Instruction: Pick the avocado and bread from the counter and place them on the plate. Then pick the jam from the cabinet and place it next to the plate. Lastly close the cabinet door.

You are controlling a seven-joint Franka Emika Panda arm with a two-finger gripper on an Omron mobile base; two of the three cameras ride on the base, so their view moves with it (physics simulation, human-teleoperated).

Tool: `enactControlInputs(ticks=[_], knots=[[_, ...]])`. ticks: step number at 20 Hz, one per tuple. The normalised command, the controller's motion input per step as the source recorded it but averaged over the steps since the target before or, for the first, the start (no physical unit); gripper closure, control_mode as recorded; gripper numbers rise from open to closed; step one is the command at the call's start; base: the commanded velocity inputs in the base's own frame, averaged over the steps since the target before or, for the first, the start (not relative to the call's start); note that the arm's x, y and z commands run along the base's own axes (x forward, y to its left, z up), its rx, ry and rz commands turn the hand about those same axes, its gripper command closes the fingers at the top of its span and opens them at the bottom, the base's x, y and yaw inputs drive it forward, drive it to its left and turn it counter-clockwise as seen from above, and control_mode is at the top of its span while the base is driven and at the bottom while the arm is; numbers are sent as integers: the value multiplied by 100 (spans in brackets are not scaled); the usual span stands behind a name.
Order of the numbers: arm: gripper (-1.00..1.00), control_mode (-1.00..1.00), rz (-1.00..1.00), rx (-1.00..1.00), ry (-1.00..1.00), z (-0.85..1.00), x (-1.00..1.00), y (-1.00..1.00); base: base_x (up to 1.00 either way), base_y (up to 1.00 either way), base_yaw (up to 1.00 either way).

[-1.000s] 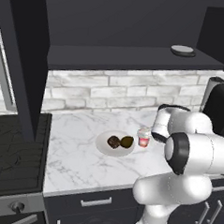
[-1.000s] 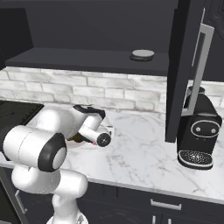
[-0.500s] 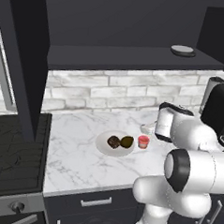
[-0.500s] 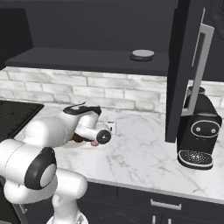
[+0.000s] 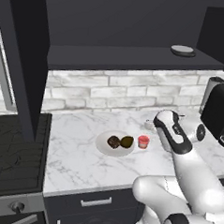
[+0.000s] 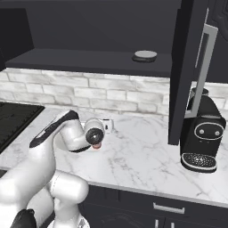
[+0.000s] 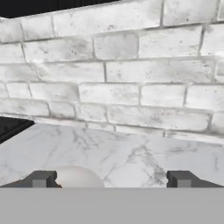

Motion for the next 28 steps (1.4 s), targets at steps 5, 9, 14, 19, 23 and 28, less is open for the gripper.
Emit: enactControlInputs(ticks=[5, 9, 14, 19, 23, 28], knots=[[-100, -100, 0, -2, 15, 100, -50, 0, 0, 0, 0], [-100, -100, -1, -3, 14, 100, -50, 0, 0, 0, 0], [-100, -100, 0, -9, 10, 82, -64, 0, 0, 0, 0], [-100, -100, 3, -3, -6, 32, -77, -9, 0, 0, 0], [-100, -100, 1, 1, -21, 27, -66, -3, 0, 0, 0], [-100, -100, -19, 0, 0, 26, -25, 8, 0, 0, 0]])
